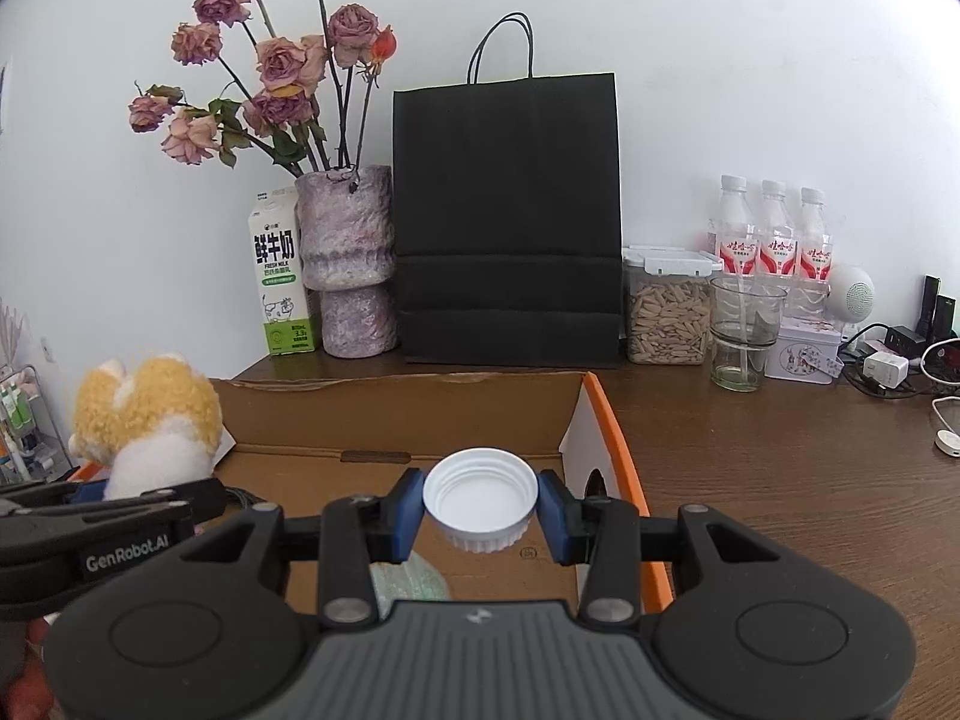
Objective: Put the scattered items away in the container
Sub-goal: 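Lift the plush toy with the left tool while the right tool carries the cap to the box, then release the plush toy into the box with the left tool while the right tool drops the cap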
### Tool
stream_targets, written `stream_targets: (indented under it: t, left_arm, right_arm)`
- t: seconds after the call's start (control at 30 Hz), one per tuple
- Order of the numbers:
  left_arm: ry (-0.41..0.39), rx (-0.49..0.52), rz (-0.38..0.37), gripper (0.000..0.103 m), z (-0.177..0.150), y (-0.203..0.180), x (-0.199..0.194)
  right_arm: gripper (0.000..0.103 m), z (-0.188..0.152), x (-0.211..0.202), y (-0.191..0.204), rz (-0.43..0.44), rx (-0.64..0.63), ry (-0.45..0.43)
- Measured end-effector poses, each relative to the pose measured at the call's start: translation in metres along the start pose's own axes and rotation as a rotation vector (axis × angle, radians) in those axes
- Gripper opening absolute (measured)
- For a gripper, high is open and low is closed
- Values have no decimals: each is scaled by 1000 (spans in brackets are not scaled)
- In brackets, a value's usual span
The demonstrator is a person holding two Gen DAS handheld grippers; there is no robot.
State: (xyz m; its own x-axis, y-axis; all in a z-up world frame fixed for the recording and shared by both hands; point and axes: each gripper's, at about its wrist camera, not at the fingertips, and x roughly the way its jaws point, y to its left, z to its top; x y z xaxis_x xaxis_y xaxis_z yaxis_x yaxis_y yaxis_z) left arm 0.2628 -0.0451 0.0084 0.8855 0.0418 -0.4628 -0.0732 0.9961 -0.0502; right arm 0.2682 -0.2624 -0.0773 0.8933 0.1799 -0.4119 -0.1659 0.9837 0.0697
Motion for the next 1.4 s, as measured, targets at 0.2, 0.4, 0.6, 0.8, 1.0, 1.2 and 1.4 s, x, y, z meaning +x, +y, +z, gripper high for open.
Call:
stream_targets:
  t: [0.2, 0.4, 0.6, 0.8, 1.0, 1.2, 1.4]
  left_arm:
    - [17, 0, -1, 50, -2, 1, 2]
    - [2, 13, 8, 61, -4, 0, -2]
    - [-115, 7, 64, 103, -5, 2, -17]
    - [-116, 5, 66, 103, -4, 5, -17]
    - [-127, 2, 61, 103, -5, 6, -21]
    - [-139, 0, 48, 103, -7, 7, -24]
    - [-190, 6, 28, 103, -10, 6, -34]
  right_arm:
    - [40, -3, -1, 3, 0, -8, 5]
    - [51, -4, -3, 4, 1, -8, -1]
    - [103, -3, -14, 2, -23, 10, -51]
    - [103, -4, -17, 3, -10, 9, -55]
    - [103, -6, -21, 4, -15, 0, -63]
    - [103, -9, -28, 3, -19, -5, -76]
    - [103, -14, -38, 1, -15, -16, -100]
